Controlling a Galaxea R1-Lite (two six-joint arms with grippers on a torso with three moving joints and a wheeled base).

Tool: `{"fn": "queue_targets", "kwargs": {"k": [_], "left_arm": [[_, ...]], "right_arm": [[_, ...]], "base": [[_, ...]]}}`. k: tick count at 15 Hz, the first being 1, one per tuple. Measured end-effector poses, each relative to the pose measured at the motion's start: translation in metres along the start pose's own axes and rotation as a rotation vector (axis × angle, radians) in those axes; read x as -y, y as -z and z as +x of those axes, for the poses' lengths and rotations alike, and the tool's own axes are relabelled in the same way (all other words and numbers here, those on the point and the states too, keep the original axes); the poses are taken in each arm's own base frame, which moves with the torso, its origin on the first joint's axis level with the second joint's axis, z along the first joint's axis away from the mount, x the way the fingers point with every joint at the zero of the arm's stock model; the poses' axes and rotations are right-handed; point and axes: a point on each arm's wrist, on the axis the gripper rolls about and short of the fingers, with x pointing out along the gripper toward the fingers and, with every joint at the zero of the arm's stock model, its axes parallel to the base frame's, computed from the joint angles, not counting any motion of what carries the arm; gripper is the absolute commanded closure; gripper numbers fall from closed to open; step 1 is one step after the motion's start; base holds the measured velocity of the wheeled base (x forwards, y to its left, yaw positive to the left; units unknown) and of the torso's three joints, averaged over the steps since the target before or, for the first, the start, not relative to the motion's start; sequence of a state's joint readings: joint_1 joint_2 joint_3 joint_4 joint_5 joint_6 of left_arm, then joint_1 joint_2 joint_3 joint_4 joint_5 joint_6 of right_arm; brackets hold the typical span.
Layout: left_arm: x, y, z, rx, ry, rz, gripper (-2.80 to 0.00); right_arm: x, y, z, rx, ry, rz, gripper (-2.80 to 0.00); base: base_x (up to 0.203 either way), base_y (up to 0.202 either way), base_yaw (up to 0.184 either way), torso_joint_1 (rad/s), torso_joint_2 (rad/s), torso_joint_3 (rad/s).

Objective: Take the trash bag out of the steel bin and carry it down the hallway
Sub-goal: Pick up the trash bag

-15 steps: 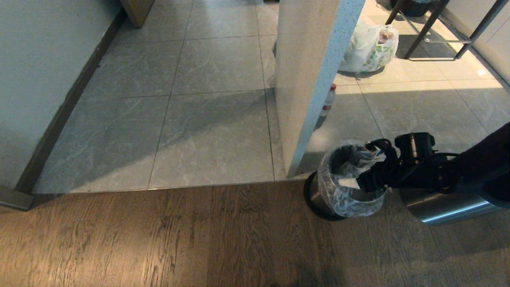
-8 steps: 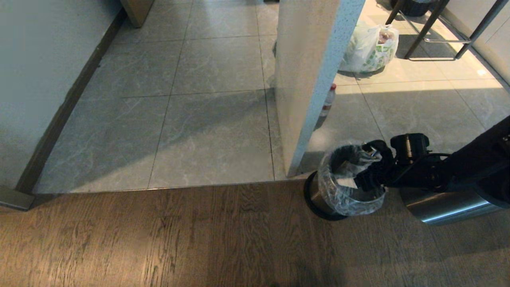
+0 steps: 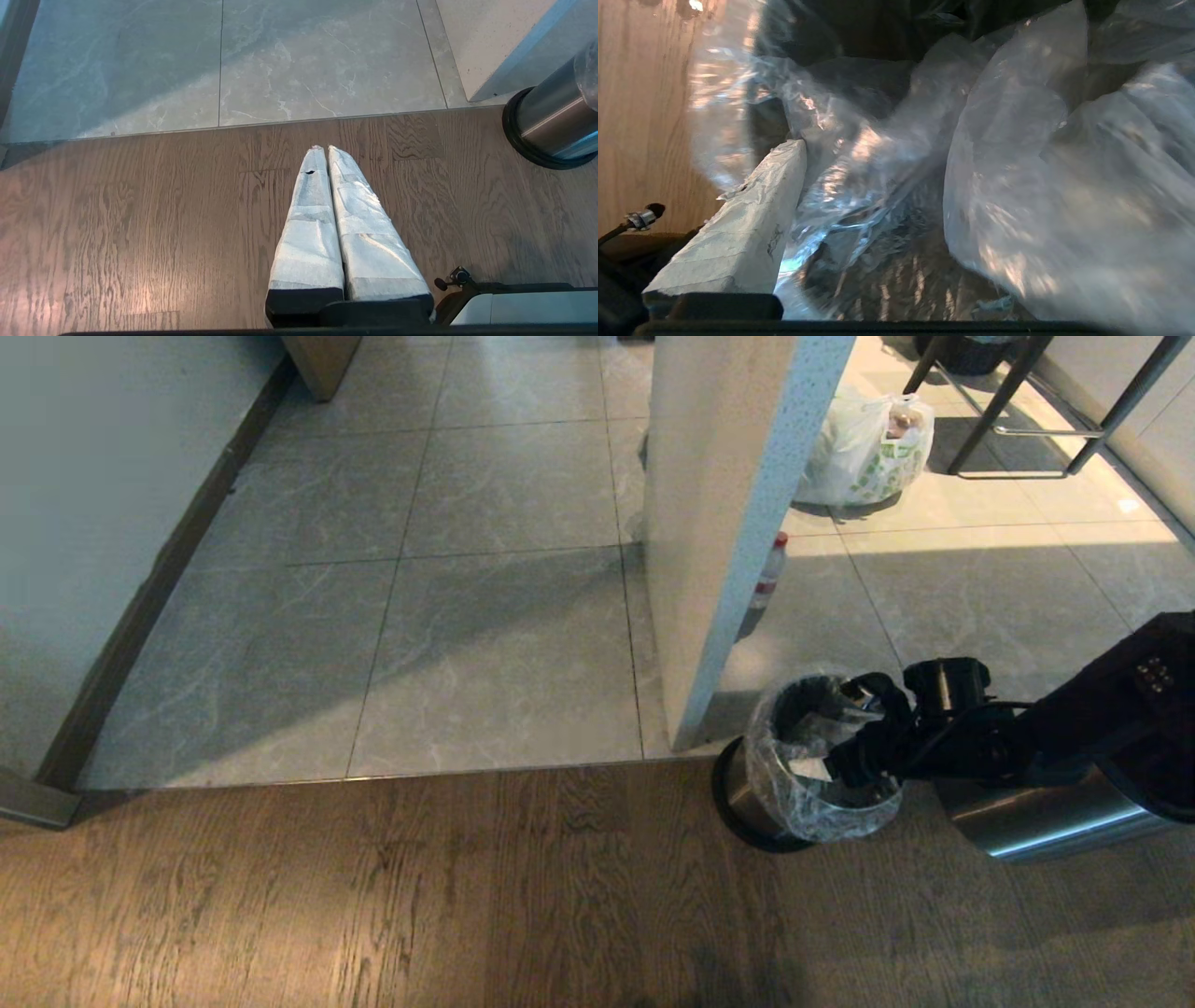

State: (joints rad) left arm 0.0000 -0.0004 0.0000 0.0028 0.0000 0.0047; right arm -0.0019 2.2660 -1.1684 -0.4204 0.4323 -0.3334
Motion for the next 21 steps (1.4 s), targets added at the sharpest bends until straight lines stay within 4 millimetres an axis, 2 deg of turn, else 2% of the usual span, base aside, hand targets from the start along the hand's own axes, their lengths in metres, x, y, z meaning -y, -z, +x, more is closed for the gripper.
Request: {"fn": "queue_targets", "kwargs": {"k": [8,12,13,21], "left_arm": [[0.0,0.0,0.0,0.0,0.0,0.0,0.0],[0.0,0.0,0.0,-0.001,0.0,0.0,0.0],[0.0,0.0,0.0,0.0,0.0,0.0,0.0],[0.0,0.0,0.0,0.0,0.0,0.0,0.0]], "right_arm": [[0.015,0.012,0.028,-0.001,0.049,0.002,-2.8],[0.02,0.012,0.033,0.024,0.071,0.001,-2.8],[0.02,0.013,0.034,0.022,0.069,0.004,0.0],[0.019,0.015,0.032,0.011,0.078,0.008,0.0]], "base": [[0.0,0.0,0.0,0.0,0.0,0.0],[0.0,0.0,0.0,0.0,0.0,0.0],[0.0,0.0,0.0,0.0,0.0,0.0],[0.0,0.0,0.0,0.0,0.0,0.0]]}}
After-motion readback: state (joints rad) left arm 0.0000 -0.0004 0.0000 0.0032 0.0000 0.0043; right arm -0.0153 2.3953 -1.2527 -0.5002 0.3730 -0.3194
